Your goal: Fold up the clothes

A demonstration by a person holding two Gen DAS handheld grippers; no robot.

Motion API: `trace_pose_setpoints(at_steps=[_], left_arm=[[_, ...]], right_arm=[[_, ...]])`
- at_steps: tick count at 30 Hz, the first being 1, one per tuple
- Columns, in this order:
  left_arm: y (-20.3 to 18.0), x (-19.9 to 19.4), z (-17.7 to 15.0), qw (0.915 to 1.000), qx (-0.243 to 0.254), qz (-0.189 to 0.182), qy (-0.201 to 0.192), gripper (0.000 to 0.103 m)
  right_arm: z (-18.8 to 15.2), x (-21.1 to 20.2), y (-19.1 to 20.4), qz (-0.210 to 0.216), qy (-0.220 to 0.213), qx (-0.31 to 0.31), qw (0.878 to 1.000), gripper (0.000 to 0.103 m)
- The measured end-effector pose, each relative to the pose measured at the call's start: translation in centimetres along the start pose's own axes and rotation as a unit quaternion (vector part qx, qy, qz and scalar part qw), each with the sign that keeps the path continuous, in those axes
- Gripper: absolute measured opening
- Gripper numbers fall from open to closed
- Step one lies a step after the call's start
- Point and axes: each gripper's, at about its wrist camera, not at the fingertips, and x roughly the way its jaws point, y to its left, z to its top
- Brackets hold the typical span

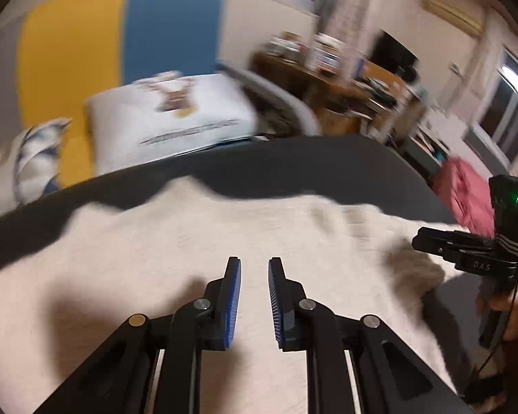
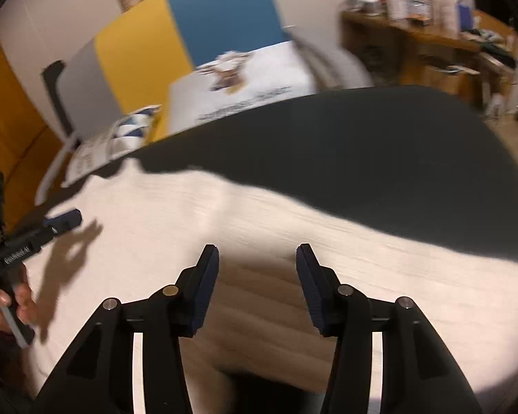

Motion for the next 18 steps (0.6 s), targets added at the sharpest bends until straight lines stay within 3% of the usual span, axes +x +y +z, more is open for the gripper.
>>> trace_pose_setpoints(at_steps=[3, 6, 10, 13, 18], left_arm=[[-4.0, 3.2, 1.5, 0.9993, 0.031, -0.015, 0.016, 0.015], [-7.8, 6.3, 2.4, 0.9972, 0.063, -0.026, 0.031, 0.015], [-10.9, 10.6, 2.7, 0.993, 0.097, -0.005, 0.067, 0.015], [-11.8, 11.3, 2.4, 0.9921, 0.107, 0.023, 0.062, 0.015], [-12.8, 9.3, 2.2, 0.9933, 0.108, 0.014, 0.039, 0.015]], right_arm=[[-1.6, -2.1, -3.7, -0.044, -0.008, 0.004, 0.999, 0.063], [-2.9, -3.0, -7.5, -0.102, -0.002, 0.017, 0.995, 0.063], [-4.8, -2.9, -10.8, -0.148, 0.009, 0.027, 0.989, 0.063], [-5.4, -3.2, -11.1, -0.145, -0.007, 0.026, 0.989, 0.063], [-4.6, -3.6, -10.9, -0.133, -0.005, 0.027, 0.991, 0.063]])
